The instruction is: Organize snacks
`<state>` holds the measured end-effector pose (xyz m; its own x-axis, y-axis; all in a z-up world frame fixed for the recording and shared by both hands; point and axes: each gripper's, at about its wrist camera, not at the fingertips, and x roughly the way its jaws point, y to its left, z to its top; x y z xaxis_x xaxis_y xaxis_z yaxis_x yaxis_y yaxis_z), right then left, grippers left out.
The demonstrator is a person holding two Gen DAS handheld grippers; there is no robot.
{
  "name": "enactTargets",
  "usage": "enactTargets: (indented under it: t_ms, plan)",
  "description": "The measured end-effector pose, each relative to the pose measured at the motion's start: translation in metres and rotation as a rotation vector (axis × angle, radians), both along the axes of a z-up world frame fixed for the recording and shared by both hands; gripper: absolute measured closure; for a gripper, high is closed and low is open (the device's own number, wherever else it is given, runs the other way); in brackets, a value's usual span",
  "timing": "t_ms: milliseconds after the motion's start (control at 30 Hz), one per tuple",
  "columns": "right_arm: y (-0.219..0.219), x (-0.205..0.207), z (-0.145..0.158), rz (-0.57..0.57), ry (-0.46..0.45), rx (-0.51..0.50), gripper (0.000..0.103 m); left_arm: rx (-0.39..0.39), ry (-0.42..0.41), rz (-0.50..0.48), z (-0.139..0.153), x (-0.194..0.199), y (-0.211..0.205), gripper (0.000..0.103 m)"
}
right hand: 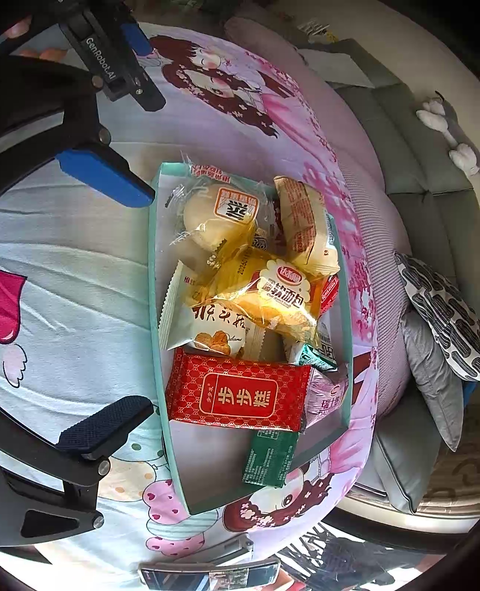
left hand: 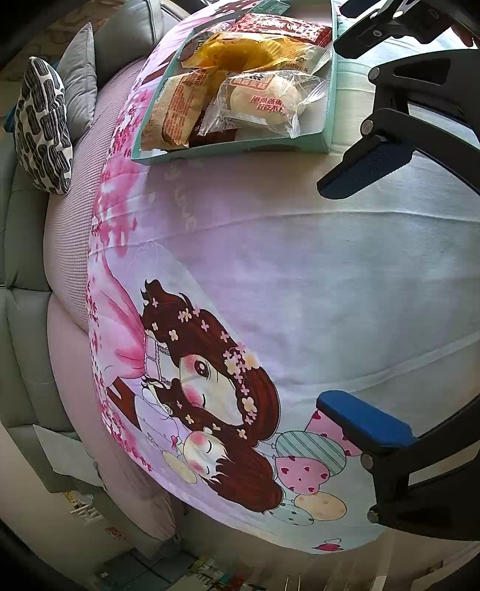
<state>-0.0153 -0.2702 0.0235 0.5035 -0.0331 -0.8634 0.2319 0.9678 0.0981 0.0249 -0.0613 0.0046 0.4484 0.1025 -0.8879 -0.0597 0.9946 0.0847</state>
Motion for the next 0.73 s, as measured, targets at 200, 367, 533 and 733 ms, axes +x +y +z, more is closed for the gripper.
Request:
enactTargets:
  t_ms: [200, 367, 533, 733]
  plan:
    - [-0.001, 0.000, 0.000, -0.001, -0.002, 0.002, 0.000, 0.001, 0.000, 0.001, 0.000, 0.000, 0.001, 0.000]
    - [-0.001, 0.000, 0.000, -0.001, -0.002, 0.002, 0.000, 0.004, -0.005, 0.008, 0.001, 0.000, 0.002, 0.000]
    - [-0.001, 0.000, 0.000, 0.000, -0.001, 0.002, 0.000, 0.014, -0.033, 0.017, 0.005, -0.002, 0.001, 0.000]
    - [-0.002, 0.000, 0.000, 0.000, -0.001, 0.002, 0.000, 0.007, -0.074, 0.020, 0.013, -0.004, 0.002, 0.000]
